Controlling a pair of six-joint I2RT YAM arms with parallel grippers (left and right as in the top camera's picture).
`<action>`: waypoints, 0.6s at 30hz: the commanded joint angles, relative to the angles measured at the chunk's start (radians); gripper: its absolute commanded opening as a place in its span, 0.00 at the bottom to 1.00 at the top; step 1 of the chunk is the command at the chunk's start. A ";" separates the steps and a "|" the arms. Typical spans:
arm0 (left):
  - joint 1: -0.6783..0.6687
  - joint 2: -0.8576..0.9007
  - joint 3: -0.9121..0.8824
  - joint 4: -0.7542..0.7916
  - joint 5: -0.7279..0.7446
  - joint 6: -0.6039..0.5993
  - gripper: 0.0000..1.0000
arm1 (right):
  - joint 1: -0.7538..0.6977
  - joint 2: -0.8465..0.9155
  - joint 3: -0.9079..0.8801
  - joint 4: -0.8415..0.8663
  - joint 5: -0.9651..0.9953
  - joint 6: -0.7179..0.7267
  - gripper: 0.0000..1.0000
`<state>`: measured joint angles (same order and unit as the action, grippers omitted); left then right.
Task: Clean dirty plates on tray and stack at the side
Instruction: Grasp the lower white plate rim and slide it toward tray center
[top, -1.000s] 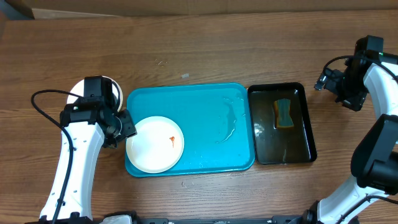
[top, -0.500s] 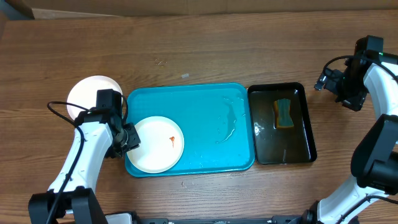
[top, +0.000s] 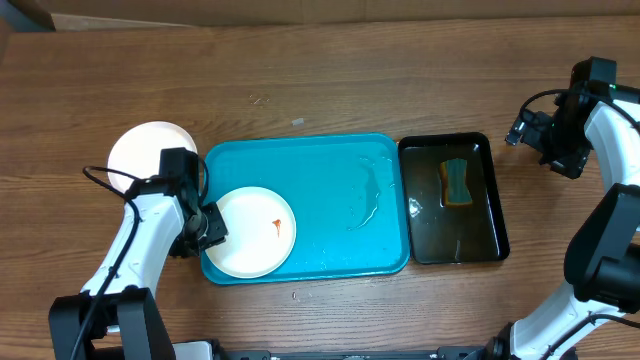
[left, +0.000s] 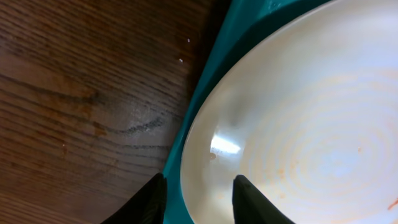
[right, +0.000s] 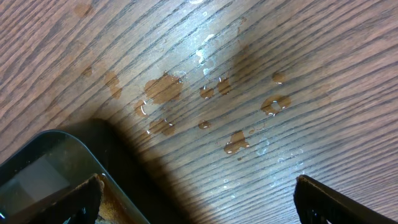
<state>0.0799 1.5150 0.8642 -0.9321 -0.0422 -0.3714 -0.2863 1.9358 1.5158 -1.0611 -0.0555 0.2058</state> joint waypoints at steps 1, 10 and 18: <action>-0.002 0.010 -0.036 0.012 -0.010 -0.018 0.31 | 0.003 -0.011 0.010 0.005 -0.005 0.004 1.00; -0.002 0.010 -0.078 0.060 0.010 -0.018 0.16 | 0.003 -0.011 0.010 0.005 -0.005 0.004 1.00; -0.002 0.010 -0.078 0.105 0.143 -0.004 0.10 | 0.003 -0.011 0.010 0.005 -0.005 0.004 1.00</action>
<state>0.0799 1.5154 0.7933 -0.8387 0.0208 -0.3828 -0.2863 1.9358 1.5158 -1.0611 -0.0559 0.2062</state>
